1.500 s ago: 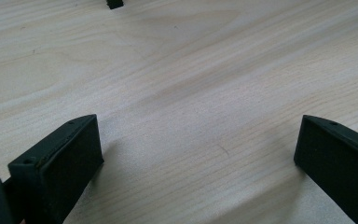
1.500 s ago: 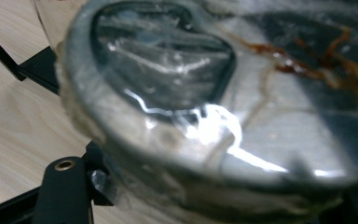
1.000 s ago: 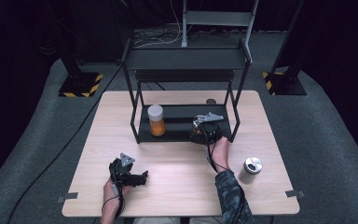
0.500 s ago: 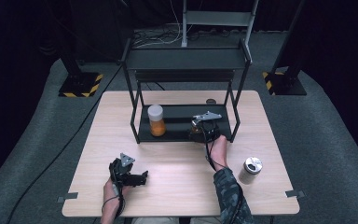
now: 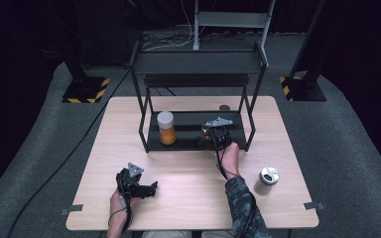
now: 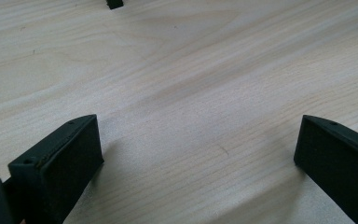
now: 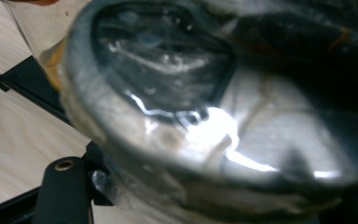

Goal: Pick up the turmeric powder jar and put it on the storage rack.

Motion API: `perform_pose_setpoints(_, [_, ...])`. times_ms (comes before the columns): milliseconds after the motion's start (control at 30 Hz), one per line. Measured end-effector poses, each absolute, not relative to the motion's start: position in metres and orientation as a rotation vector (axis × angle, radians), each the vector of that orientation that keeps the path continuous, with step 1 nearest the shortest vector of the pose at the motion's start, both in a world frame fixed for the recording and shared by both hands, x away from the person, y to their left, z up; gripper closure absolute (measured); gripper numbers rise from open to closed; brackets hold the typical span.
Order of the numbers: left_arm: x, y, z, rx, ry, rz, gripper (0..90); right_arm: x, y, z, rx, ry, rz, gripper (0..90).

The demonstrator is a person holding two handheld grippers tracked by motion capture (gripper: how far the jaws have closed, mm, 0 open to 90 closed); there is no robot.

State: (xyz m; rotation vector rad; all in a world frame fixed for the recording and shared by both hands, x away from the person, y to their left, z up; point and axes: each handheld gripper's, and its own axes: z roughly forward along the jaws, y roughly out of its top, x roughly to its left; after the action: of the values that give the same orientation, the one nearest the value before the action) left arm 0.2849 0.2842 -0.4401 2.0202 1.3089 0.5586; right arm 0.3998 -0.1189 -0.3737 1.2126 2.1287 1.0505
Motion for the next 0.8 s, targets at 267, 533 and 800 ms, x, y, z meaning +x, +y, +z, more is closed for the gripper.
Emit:
perform_pose_setpoints(267, [0.2847,0.2841,-0.4404,2.017,1.310,0.559,0.5,0.4036,-0.1153,-0.3755,1.209,2.134,1.044,30.2])
perform_pose_setpoints(533, [0.2848,0.2841,-0.4402,2.019,1.309,0.559,0.6,0.4052,-0.1122,-0.3766,1.195,2.133,1.046,30.2])
perform_pose_setpoints(800, [0.2848,0.2841,-0.4401,2.020,1.309,0.559,0.5,0.4072,-0.1093,-0.3773,1.190,2.130,1.051,30.2])
